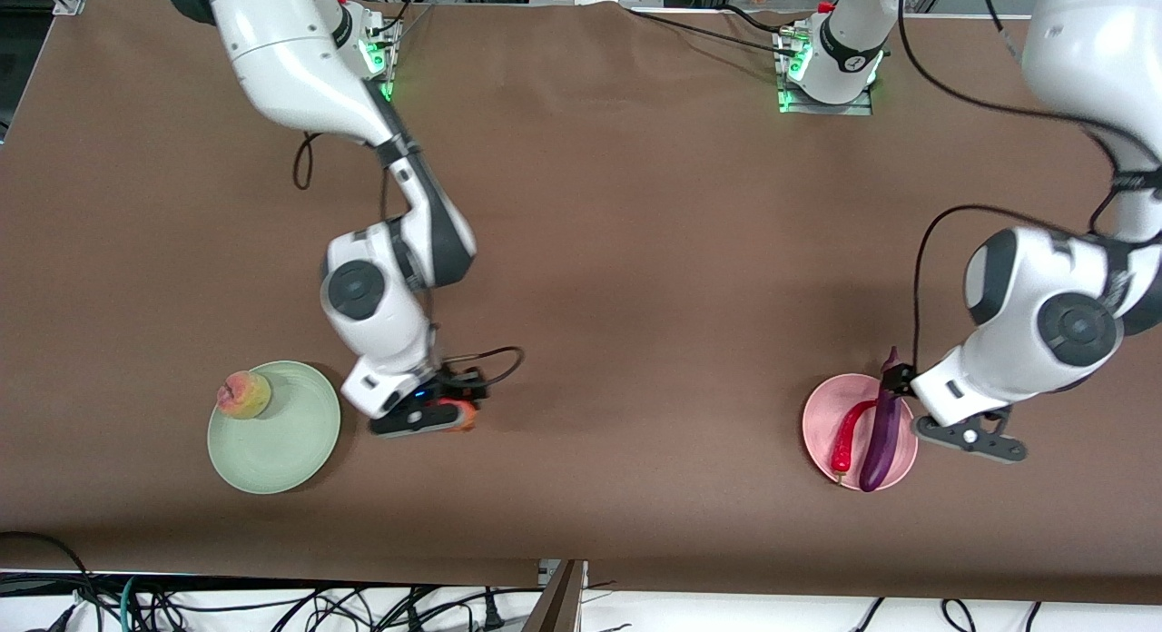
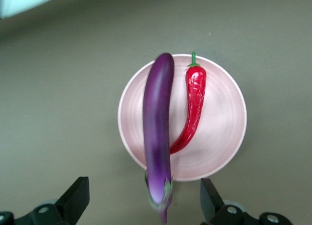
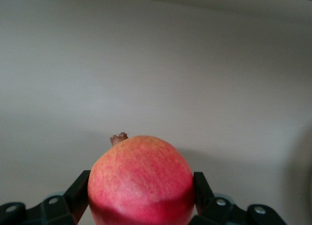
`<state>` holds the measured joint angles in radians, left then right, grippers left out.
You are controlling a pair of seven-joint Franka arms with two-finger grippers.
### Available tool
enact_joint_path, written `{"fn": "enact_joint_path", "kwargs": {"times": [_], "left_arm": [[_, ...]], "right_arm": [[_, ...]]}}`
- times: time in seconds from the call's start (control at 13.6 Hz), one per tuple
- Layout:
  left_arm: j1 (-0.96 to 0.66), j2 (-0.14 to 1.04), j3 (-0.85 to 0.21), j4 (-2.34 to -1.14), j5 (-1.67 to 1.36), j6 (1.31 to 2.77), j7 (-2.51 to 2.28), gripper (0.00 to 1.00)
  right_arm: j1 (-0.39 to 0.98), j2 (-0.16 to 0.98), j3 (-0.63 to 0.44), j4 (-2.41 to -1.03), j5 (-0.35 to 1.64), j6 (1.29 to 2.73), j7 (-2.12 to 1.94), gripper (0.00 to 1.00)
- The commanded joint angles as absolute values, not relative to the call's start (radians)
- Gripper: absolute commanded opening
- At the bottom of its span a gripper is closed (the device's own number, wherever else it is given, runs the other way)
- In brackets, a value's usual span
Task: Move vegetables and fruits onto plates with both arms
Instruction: 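Release the eggplant on the pink plate while the right gripper lowers the pomegranate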
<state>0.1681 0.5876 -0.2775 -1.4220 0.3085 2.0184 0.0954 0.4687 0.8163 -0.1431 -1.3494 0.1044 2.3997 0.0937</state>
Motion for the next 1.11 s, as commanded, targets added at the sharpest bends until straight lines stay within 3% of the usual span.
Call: {"fn": "enact_joint_path", "kwargs": {"times": [0.0,0.29,0.52,0.66,0.81,0.88,0.96,1.03], "left_arm": [[0.167,0.497,-0.278,-1.430,0.310,1.950,0.097,1.00],[0.169,0.457,-0.302,-1.240,0.253,1.691,0.094,1.00],[0.167,0.398,-0.299,-1.203,0.189,1.546,0.057,1.00],[0.166,0.309,-0.275,-1.254,0.070,1.526,-0.009,1.00],[0.057,0.173,-0.150,-1.404,0.029,1.529,-0.058,1.00],[0.005,0.114,-0.084,-1.490,0.026,1.537,-0.075,1.00],[-0.012,0.059,-0.057,-1.572,0.023,1.590,-0.063,1.00],[-0.023,-0.013,-0.055,-1.671,0.034,1.674,-0.063,1.00]], "right_arm": [[0.370,0.782,-0.149,-1.408,0.104,2.366,-0.149,0.04],[0.262,0.784,-0.152,-1.410,0.106,2.359,-0.405,0.04],[0.223,0.792,-0.150,-1.411,0.104,2.359,-0.477,0.04],[0.215,0.793,-0.152,-1.428,0.104,2.361,-0.482,0.04],[0.198,0.796,-0.150,-1.442,0.104,2.364,-0.508,0.06],[0.189,0.798,-0.150,-1.442,0.104,2.365,-0.523,0.12],[0.181,0.798,-0.150,-1.440,0.104,2.365,-0.538,0.48],[0.175,0.798,-0.150,-1.439,0.107,2.365,-0.546,0.99]]}}
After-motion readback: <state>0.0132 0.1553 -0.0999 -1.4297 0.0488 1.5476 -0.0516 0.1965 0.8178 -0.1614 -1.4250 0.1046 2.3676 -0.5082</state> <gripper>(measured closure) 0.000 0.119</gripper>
